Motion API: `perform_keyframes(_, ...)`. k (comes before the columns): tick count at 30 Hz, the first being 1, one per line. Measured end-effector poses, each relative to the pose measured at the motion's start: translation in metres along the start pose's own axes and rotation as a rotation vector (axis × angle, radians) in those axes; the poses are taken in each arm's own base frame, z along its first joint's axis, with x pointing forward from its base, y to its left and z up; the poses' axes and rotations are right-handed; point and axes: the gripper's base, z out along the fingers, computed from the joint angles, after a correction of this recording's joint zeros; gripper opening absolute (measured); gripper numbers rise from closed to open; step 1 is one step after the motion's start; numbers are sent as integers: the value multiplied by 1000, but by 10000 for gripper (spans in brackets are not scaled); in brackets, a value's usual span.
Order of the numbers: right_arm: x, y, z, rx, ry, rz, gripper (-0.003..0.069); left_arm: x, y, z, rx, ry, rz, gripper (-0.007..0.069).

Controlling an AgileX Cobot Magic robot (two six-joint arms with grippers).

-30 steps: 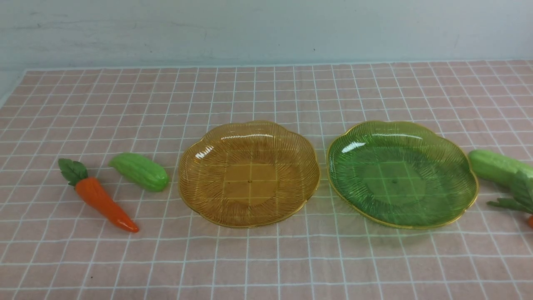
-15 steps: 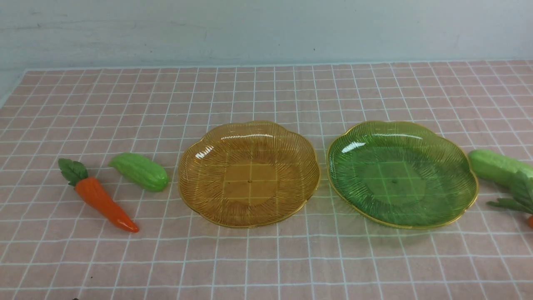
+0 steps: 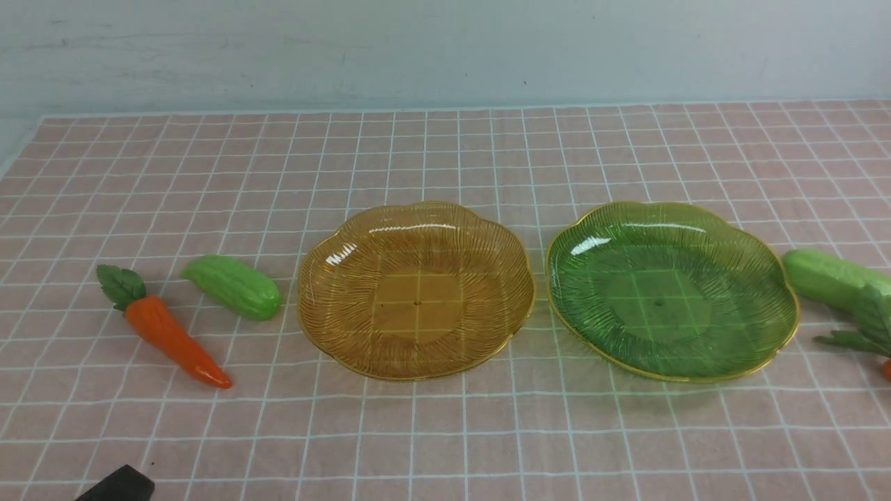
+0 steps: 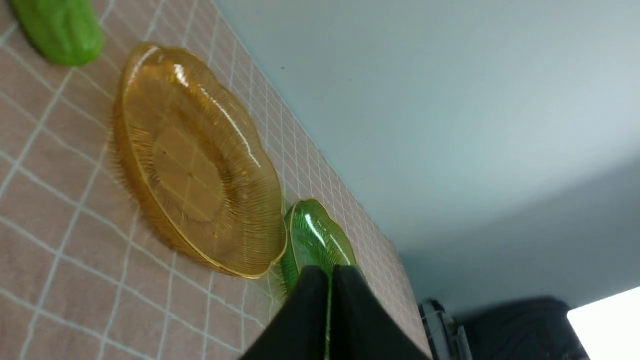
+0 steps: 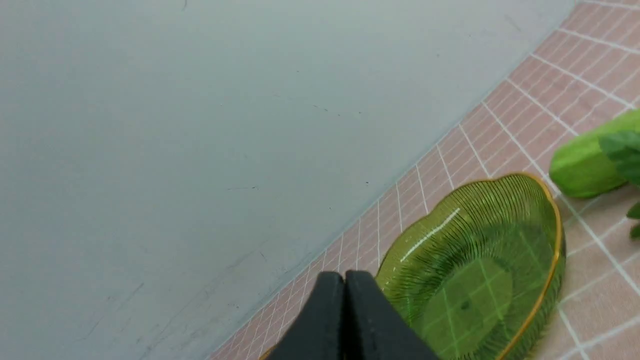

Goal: Put different types of vegetables on the plate.

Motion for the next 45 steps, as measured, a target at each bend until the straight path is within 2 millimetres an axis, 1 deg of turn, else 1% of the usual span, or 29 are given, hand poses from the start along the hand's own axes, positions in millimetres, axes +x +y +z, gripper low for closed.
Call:
perform_keyframes(1, -8, 10, -1, -27, -9, -68, -17, -2, -7, 2, -21, 47, 39, -3)
perform_keyframes(3, -28, 38, -2, -68, -14, -211, -15, -4, -12, 9, -95, 139, 105, -3)
perform_keyframes(4, -36, 51, 3, -63, 33, -281, -14, -6, -15, 12, -138, 204, 140, -3)
perform_keyframes(5, -46, 66, 9, -58, 85, -347, -14, -8, -15, 20, -220, 300, 176, -3)
perform_keyframes(6, -50, 74, 16, -40, 153, -391, -14, -12, -14, 27, -296, 381, 212, -3)
perform_keyframes(8, -56, 85, 38, 32, 340, -458, -14, -20, -14, 40, -414, 529, 268, -3)
perform_keyframes(9, -61, 91, 49, 70, 416, -480, -14, -23, -14, 44, -448, 565, 285, -3)
perform_keyframes(10, -64, 91, 66, 153, 526, -520, -14, -25, -13, 48, -473, 597, 294, -3)
perform_keyframes(11, -67, 90, 78, 217, 596, -544, -14, -28, -12, 53, -500, 631, 306, -3)
perform_keyframes(13, -72, 79, 107, 392, 737, -614, -14, -35, -9, 66, -547, 696, 329, -3)
perform_keyframes(15, -75, 65, 131, 539, 827, -688, -13, -36, -5, 73, -560, 731, 350, -3)
perform_keyframes(16, -74, 57, 142, 615, 870, -710, -12, -37, -2, 77, -565, 745, 362, -3)
perform_keyframes(17, -72, 43, 160, 705, 924, -748, -12, -37, 1, 80, -570, 761, 371, -3)
perform_keyframes(19, -68, 27, 182, 790, 983, -764, -12, -37, 4, 83, -576, 779, 376, -1)
perform_keyframes(21, -65, 3, 208, 865, 1054, -745, -12, -37, 4, 84, -578, 784, 379, 0)
perform_keyframes(24, -70, -27, 232, 923, 1114, -693, -12, -37, 4, 84, -576, 784, 382, 0)
perform_keyframes(26, -76, -45, 240, 929, 1151, -674, -10, -37, 4, 84, -573, 787, 390, 4)
perform_keyframes(28, -79, -56, 245, 914, 1196, -703, -7, -37, 4, 84, -570, 789, 397, 11)
perform_keyframes(31, -73, -68, 249, 887, 1271, -761, 20, -37, 4, 84, -567, 791, 405, 15)
perform_keyframes(33, -67, -76, 252, 874, 1308, -775, 65, -37, 4, 84, -563, 793, 413, 20)
perform_keyframes(35, -61, -86, 255, 862, 1338, -795, 145, -38, 4, 84, -561, 794, 420, 21)
perform_keyframes(36, -57, -91, 258, 857, 1348, -806, 202, -38, 4, 84, -559, 789, 424, 22)
perform_keyframes(37, -53, -97, 260, 852, 1356, -822, 275, -38, 4, 85, -558, 781, 427, 28)
perform_keyframes(41, -45, -116, 267, 847, 1386, -898, 479, -39, 4, 85, -558, 774, 429, 42)
perform_keyframes(43, -40, -125, 268, 846, 1410, -927, 544, -39, 4, 85, -558, 774, 429, 52)
perform_keyframes(45, -37, -129, 269, 847, 1425, -928, 561, -39, 4, 85, -558, 774, 429, 52)
